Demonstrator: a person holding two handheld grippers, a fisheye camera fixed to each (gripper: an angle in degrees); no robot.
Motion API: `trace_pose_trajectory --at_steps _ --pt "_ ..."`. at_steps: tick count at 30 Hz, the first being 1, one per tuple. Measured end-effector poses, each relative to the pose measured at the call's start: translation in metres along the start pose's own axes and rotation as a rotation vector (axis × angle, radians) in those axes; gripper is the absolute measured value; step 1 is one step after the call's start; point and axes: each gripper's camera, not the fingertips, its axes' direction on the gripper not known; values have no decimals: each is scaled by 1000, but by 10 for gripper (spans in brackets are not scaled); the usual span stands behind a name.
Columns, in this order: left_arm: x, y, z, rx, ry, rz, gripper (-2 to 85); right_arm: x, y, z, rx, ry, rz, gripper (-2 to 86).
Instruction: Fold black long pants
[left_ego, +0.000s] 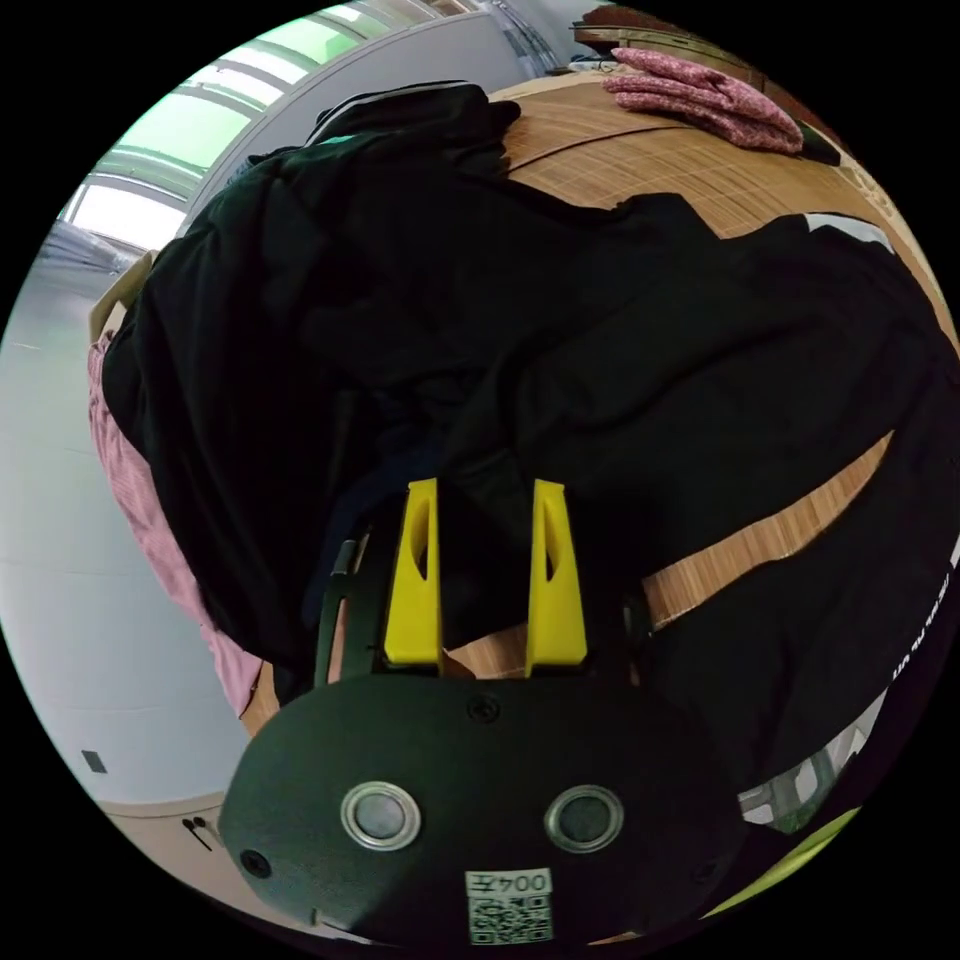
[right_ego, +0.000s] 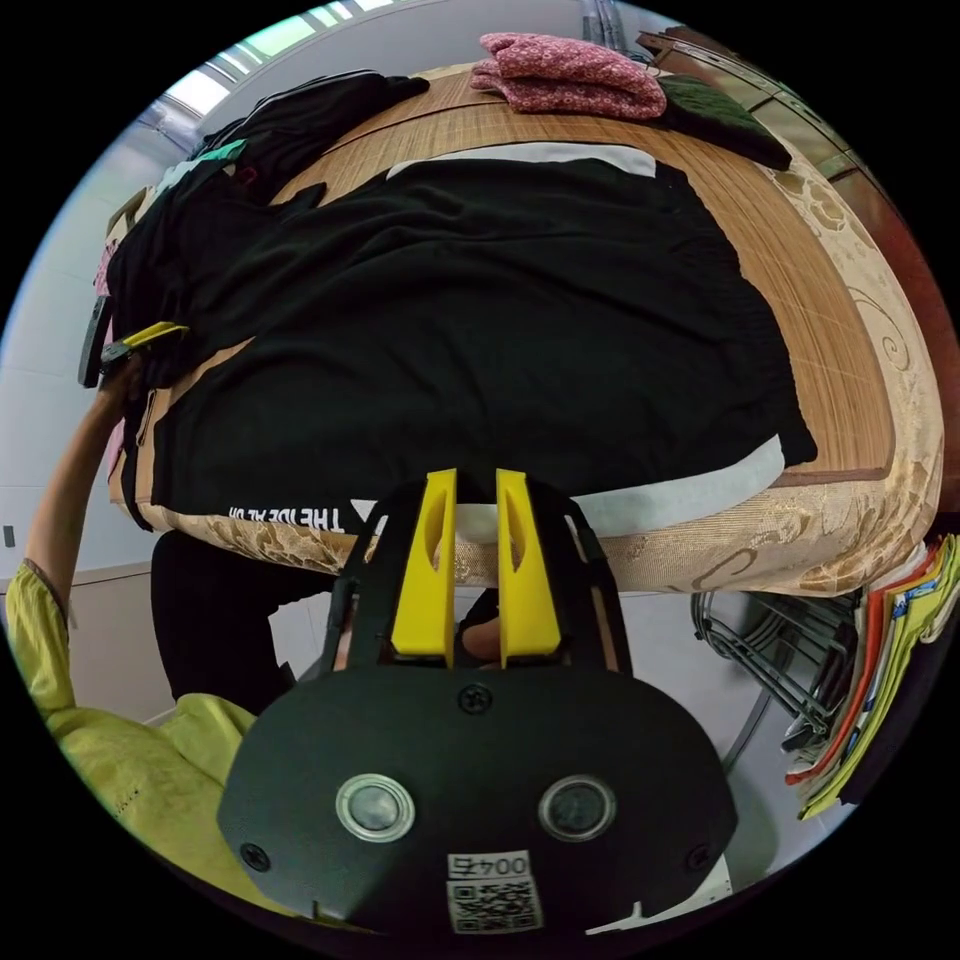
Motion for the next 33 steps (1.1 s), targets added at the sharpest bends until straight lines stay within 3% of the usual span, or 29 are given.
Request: trace_pose_trajectory --at_steps 7,21,24,28,33 --pt "-51 -7 -29 62 161 -30 27 -13 -28 8 2 -26 26 40" --pt "-97 -6 -24 9 103 78 4 -60 -78 18 24 -35 -6 42" --pt "-112 0 -42 86 101 72 4 -75 -91 -3 170 -46 -84 46" --pt "-133 15 -74 192 75 85 4 -104 -135 -28 324 114 -281 96" --pt "-155 37 -86 244 52 78 5 -131 -230 -29 200 285 -410 116"
